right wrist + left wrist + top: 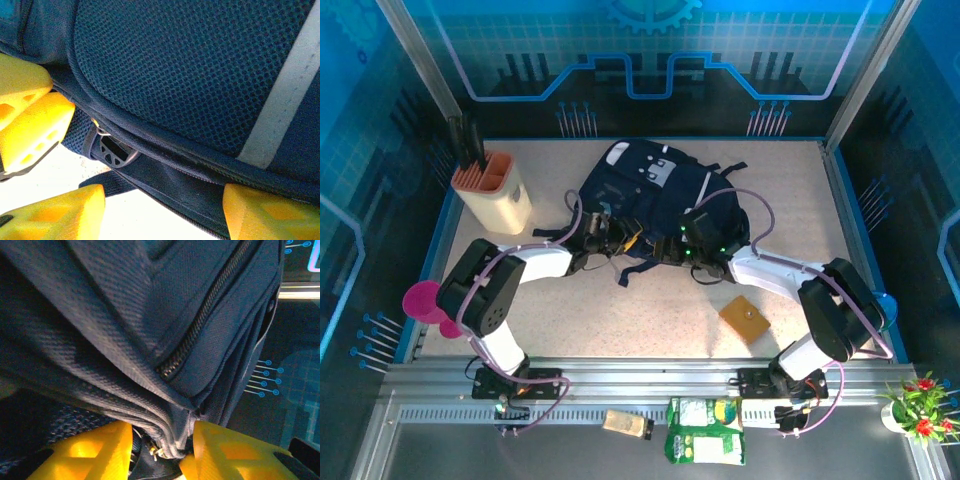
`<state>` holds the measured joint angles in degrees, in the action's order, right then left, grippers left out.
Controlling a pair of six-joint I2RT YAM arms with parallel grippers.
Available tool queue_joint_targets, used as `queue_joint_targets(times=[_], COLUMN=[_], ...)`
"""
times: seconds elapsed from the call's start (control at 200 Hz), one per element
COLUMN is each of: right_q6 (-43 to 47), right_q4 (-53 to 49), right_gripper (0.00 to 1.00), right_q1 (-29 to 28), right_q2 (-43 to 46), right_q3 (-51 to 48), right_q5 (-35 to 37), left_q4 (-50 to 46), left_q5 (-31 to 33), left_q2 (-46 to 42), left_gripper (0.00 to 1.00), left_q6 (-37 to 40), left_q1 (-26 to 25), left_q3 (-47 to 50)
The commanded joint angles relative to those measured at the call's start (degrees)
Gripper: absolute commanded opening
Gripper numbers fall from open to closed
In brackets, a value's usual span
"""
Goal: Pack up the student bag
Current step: Zip the student bag at the top-center of the table.
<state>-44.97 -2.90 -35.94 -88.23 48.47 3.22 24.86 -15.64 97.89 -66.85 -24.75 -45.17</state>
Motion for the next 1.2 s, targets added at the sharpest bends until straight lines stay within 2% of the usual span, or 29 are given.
queue_joint_targets(times=[0.0,0.09,0.315,0.41,0.52,0.69,0.89,1.021,1.196], right_q6=[0.6,0.5,0.2,0.2,0.6,1.3,1.6,0.9,-0.1], right_q4=[0.8,1.0,1.2,0.9,-0.1,-1.5,-3.6,-4.5,-7.3], right_gripper=[0.64,0.63,0.61,0.61,0.6,0.6,0.56,0.49,0.42], right_q1=[0.6,0.7,0.7,0.3,-0.9,-4.2,-7.4,-7.9,-8.0], right_q2=[-0.4,-0.2,0.2,1.0,1.8,1.8,-1.0,-3.1,-6.1], right_q3=[1.6,1.6,1.6,1.6,1.6,1.5,6.3,8.8,12.3], right_q5=[1.6,1.5,0.9,1.1,2.9,6.9,10.8,11.5,15.9], left_q4=[-1.5,-1.5,-1.3,-1.9,-3.1,-3.5,-5.3,-6.9,-7.7], left_q5=[2.9,2.8,2.5,2.1,1.4,-0.6,-1.2,-1.1,-1.4], left_q2=[-0.7,0.8,3.4,3.5,3.1,0.5,-4.5,-6.2,-5.9], left_gripper=[0.37,0.36,0.23,0.15,0.0,0.0,0.0,0.0,0.0], left_q6=[2.8,3.0,2.7,2.9,3.5,3.6,4.2,5.2,5.7], left_q1=[0.6,0.6,0.6,0.6,0.6,0.4,-0.3,-0.5,-0.6], left_q3=[0.2,-1.2,-3.7,-4.6,-5.7,-6.3,-7.4,-8.3,-9.3])
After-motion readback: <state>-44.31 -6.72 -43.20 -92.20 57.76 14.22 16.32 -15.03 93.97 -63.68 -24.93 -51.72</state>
